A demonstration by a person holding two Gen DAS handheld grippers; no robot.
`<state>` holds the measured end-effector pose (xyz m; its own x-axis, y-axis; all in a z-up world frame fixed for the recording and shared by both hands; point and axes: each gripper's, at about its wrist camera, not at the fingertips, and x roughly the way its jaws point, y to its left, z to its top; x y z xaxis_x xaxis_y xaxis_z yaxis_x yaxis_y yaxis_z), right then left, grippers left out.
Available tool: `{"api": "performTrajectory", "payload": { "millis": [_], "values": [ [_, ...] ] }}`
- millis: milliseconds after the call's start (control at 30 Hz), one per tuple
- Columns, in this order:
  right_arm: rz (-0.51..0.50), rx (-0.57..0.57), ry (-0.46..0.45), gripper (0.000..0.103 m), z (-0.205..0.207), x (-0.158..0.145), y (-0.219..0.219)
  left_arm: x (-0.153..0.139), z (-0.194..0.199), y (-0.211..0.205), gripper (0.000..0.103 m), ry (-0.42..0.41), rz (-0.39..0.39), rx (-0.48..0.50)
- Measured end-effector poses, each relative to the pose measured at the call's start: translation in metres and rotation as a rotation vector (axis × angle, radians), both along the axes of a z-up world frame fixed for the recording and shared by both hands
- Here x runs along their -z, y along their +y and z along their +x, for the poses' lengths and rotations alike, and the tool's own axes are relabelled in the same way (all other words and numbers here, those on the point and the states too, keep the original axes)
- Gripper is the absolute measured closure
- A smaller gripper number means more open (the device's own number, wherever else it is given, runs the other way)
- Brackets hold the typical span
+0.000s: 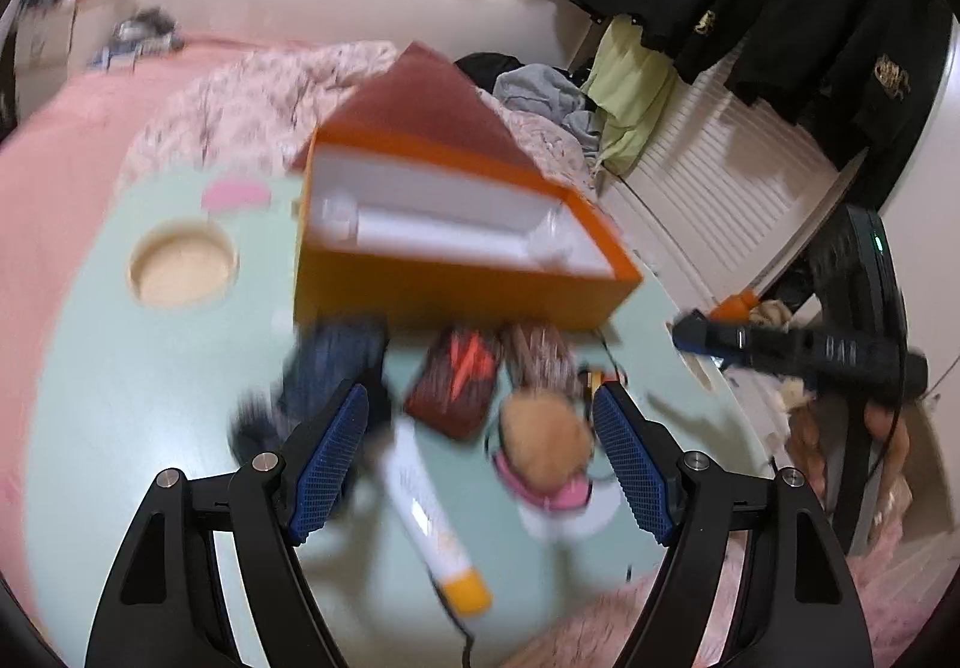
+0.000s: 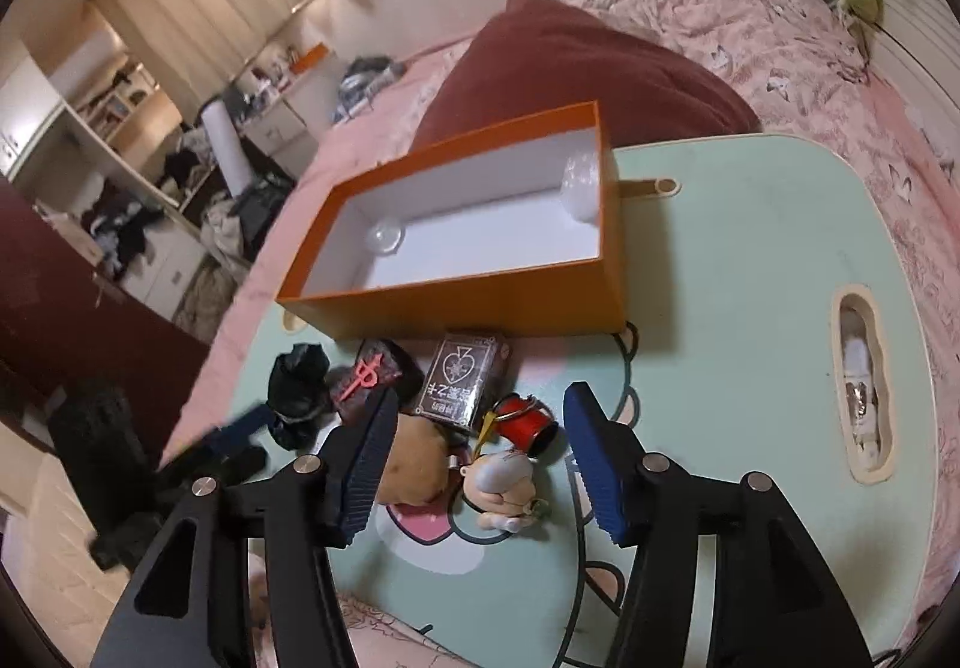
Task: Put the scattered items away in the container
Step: 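Grasp the cartoon figurine with the right gripper, set it on the table, then reach into the box and grasp the clear heart-shaped piece with the left gripper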
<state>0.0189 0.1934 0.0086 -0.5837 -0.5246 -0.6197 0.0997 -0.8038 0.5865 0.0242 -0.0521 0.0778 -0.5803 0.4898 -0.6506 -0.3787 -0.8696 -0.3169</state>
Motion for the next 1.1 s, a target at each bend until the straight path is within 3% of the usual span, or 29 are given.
{"api": "performTrajectory", "payload": {
  "millis": [67, 133, 200, 300, 467, 567, 767, 833, 867, 933, 1033, 1100],
  "values": [
    [0.003, 0.024, 0.014, 0.046, 0.003, -0.003, 0.003, -0.024, -0.024, 0.014, 0.026, 0.033, -0.054, 0.01],
    [-0.004, 0.035, 0.029, 0.046, 0.005, -0.005, 0.005, -0.034, -0.051, 0.025, 0.031, 0.013, -0.111, 0.004],
    [-0.017, 0.025, 0.028, 0.046, 0.007, -0.005, 0.005, -0.035, -0.089, 0.039, 0.051, -0.059, -0.193, -0.028],
    [-0.018, 0.016, 0.03, 0.046, 0.01, -0.003, 0.003, -0.017, -0.136, 0.057, 0.062, -0.128, -0.335, -0.057],
    [-0.052, 0.009, 0.035, 0.046, 0.012, 0.001, 0.004, 0.03, -0.187, 0.065, 0.065, -0.216, -0.538, -0.181],
    [-0.071, 0.0, 0.042, 0.046, 0.015, 0.002, 0.005, 0.034, -0.195, 0.065, 0.065, -0.19, -0.564, -0.222],
    [-0.096, -0.015, 0.052, 0.046, 0.02, 0.003, 0.005, 0.047, -0.196, 0.083, 0.065, -0.222, -0.676, -0.201],
    [-0.098, -0.022, 0.052, 0.046, 0.021, 0.003, 0.003, 0.051, -0.193, 0.09, 0.065, -0.211, -0.751, -0.2],
    [-0.097, -0.023, 0.052, 0.046, 0.021, 0.003, 0.002, 0.052, -0.193, 0.093, 0.064, -0.213, -0.763, -0.194],
    [-0.099, -0.023, 0.051, 0.046, 0.021, 0.004, 0.001, 0.049, -0.196, 0.094, 0.064, -0.231, -0.716, -0.181],
    [-0.111, -0.007, 0.051, 0.045, 0.02, 0.005, 0.0, 0.038, -0.2, 0.086, 0.064, -0.308, -0.525, -0.116],
    [-0.112, -0.007, 0.045, 0.045, 0.019, 0.006, 0.0, 0.035, -0.202, 0.082, 0.063, -0.324, -0.537, -0.138]
  ]
}}
